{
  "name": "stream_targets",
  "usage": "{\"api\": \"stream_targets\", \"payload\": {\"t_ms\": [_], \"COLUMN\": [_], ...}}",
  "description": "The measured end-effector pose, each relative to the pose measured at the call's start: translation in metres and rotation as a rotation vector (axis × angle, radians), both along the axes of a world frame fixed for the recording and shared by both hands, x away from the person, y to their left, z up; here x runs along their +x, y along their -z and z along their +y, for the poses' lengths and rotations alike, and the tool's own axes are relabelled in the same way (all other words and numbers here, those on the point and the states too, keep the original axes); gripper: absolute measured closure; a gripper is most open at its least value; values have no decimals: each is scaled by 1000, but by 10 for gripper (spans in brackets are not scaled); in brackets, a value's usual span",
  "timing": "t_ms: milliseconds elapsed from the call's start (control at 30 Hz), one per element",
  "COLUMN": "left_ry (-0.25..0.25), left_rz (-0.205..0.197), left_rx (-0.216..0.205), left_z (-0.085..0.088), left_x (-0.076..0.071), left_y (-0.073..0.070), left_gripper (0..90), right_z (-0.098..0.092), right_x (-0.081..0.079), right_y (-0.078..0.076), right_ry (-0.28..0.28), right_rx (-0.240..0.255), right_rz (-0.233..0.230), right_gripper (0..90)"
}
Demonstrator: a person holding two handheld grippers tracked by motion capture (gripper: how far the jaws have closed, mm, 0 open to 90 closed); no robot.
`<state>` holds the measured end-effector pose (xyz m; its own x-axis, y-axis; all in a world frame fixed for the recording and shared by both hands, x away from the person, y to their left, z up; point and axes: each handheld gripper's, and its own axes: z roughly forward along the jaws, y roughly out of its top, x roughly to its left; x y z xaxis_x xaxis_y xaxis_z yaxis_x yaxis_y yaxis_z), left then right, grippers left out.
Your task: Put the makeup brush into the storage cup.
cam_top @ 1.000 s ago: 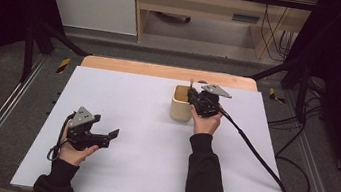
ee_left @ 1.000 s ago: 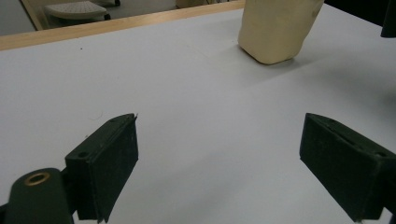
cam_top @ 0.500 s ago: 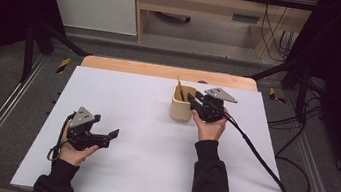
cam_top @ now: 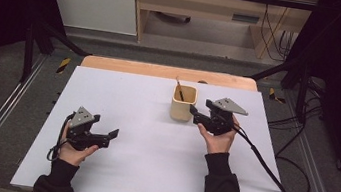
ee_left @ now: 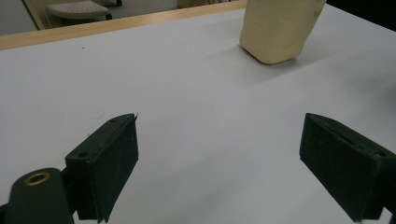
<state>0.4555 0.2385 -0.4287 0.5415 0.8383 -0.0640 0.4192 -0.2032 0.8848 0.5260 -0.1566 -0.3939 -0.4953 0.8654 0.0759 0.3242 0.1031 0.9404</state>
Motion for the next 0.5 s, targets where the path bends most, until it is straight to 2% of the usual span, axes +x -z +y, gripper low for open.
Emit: {"api": "stream_targets", "payload": {"t_ms": [233, 367, 500], "left_ry": [0, 2, 2], "left_rz": [1, -1, 1], "left_rx": [-1, -1, -3], "left_z": [0, 1, 1], "left_x": [0, 0, 0], "left_y": [0, 0, 0], "left_gripper": [110, 110, 108], "right_z": [-12, -17, -25], "right_x": [-18, -27, -39], "right_y": [2, 3, 4], "right_ry": [-23, -56, -74], "right_rx": [-9, -10, -30], "right_rz": [9, 19, 10], "right_gripper": [175, 116, 81]}}
